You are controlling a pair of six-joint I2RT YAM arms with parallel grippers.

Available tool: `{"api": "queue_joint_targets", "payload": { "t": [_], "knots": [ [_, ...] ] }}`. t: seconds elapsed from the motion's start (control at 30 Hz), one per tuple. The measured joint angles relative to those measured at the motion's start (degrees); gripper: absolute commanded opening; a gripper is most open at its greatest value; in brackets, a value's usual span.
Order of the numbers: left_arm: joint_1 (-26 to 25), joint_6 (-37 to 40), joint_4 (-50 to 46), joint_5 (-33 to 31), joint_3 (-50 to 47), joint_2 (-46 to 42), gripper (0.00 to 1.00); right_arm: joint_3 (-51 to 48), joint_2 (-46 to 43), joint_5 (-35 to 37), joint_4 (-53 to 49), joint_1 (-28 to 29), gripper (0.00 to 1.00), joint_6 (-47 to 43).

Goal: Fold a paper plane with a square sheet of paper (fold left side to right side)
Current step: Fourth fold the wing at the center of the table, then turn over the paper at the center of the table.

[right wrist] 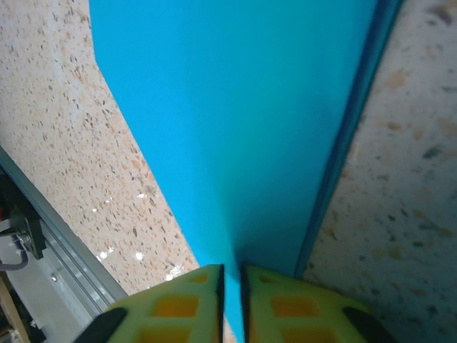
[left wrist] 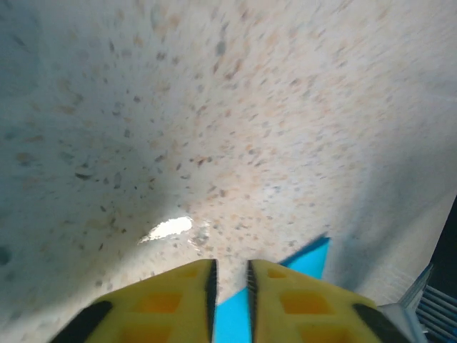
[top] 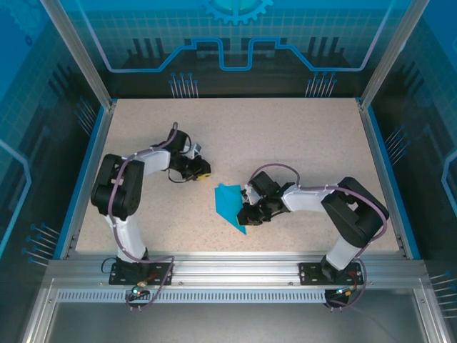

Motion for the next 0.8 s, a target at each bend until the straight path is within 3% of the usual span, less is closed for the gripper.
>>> {"api": "queue_joint_targets", "payload": {
  "t": [0.17, 0.3, 0.53, 0.8],
  "knots": [
    [0.1, -1.4, 0.2, -0.1, -2.6, -10.0, 0.42, 0.1, -6.2, 3.9, -0.5, -0.1, 0.42, -0.3],
    [-0.6, -3.5, 1.2, 0.4, -7.9, -14.6, 0.45, 0.7, -11.3, 7.5, -0.5, -1.4, 0.52, -1.3],
    [-5.9, -8.7, 3.3, 1.6, -14.2, -13.8, 0.46, 0.8, -13.1, 9.1, 0.1, -7.3, 0.54, -3.0],
    [-10.8, -11.9, 7.1, 1.7, -14.1, -7.9, 0.49, 1.2, -9.0, 6.0, 3.6, -7.8, 0.55, -3.5]
  ]
}}
